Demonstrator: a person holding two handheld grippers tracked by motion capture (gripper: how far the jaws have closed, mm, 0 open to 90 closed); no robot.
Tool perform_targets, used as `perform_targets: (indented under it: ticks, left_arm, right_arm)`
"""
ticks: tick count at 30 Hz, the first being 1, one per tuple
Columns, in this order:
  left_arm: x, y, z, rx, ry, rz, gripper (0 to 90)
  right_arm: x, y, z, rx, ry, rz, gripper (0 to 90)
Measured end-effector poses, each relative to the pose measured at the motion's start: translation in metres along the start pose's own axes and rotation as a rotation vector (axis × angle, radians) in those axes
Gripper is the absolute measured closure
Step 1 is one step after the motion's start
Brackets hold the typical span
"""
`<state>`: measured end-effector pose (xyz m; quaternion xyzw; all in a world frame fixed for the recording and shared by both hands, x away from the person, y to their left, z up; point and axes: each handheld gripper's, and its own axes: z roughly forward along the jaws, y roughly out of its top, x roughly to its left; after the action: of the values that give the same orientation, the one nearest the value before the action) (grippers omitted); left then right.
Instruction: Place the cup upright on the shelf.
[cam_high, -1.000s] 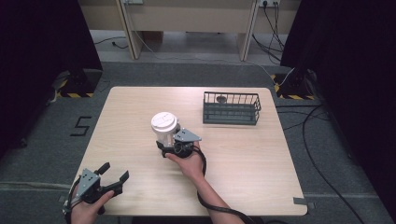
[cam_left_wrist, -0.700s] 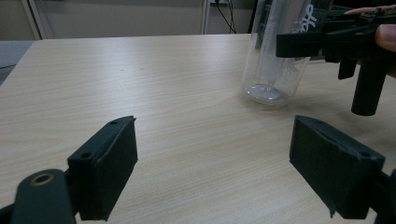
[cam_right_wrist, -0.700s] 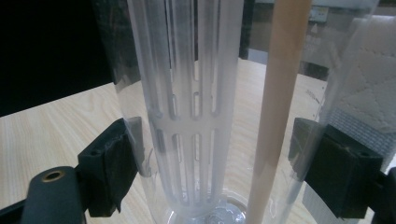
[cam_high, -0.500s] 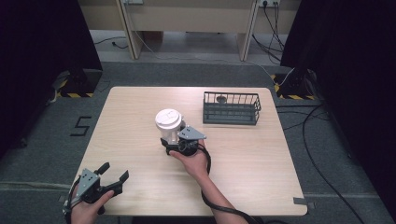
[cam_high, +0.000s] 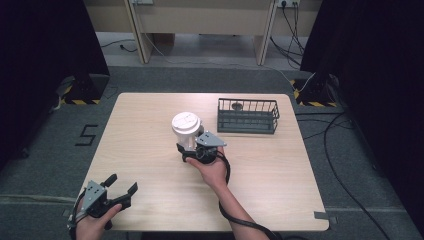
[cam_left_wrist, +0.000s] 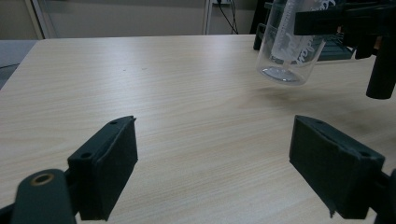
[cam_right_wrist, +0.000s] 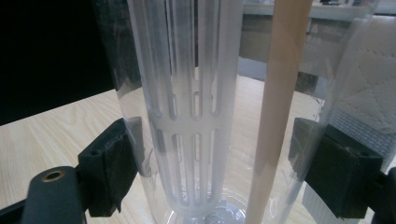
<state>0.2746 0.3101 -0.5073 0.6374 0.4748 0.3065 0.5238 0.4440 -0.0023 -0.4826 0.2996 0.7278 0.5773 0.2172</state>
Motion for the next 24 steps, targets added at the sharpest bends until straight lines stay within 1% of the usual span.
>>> perform_targets:
  ticks: [11,24]
  left_arm:
    - [0.000,0.000,0.000,0.000,0.002,0.000,14.8]
    - [0.000,0.000,0.000,0.000,0.004,0.000,14.8]
  right_arm:
    - [-0.009,0.007,-0.008,-0.009,-0.021,-0.009,18.6]
    - [-0.021,0.015,-0.017,-0.028,-0.056,0.001,18.6]
